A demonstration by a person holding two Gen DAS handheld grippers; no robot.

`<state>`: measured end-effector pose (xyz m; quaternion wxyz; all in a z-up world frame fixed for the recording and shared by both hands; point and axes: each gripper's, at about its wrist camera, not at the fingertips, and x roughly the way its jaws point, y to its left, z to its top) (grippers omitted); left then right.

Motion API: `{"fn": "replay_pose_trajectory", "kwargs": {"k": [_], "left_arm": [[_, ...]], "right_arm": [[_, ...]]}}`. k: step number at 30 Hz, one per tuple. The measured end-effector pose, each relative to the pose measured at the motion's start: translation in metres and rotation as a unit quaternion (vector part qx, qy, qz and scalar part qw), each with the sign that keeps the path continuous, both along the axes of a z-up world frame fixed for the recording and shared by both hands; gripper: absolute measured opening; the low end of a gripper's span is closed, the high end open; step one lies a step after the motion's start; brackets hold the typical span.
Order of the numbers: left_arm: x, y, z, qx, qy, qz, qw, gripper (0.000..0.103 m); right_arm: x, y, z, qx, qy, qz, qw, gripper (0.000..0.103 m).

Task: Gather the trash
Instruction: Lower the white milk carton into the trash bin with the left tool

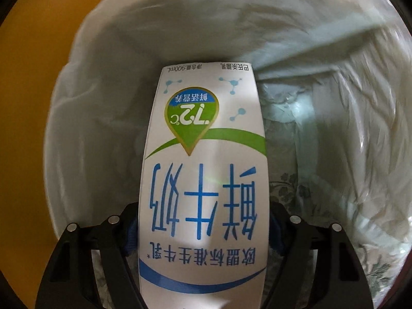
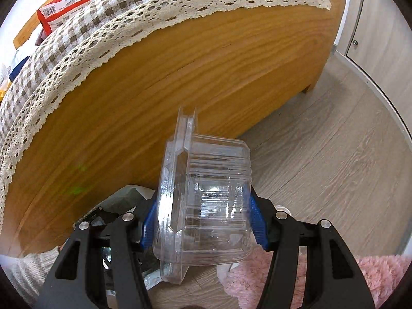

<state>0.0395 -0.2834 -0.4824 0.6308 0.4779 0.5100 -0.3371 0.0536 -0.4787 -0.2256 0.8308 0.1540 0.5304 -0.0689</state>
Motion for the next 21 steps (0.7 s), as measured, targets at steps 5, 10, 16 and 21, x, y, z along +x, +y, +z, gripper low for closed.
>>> {"fn": "replay_pose_trajectory", "kwargs": {"k": [5, 10, 16, 21], "left_arm": [[-0.006, 0.008, -0.006, 0.019, 0.006, -0.020, 0.9996, 0.075], [0.006, 0.019, 0.014, 0.002, 0.005, -0.013, 0.9999, 0.075], [-0.004, 0.012, 0.022, -0.003, -0.008, -0.024, 0.9997, 0.075], [-0.010, 0.016, 0.035, 0.008, -0.014, -0.026, 0.9995, 0.079]], "right_arm": [[0.003, 0.002, 0.000, 0.002, 0.002, 0.002, 1.000, 0.058], [0.003, 0.001, 0.001, 0.004, 0.002, 0.005, 1.000, 0.058], [0.002, -0.003, 0.003, 0.007, -0.002, 0.007, 1.000, 0.058], [0.001, -0.006, 0.001, 0.013, -0.003, 0.007, 1.000, 0.058]]}}
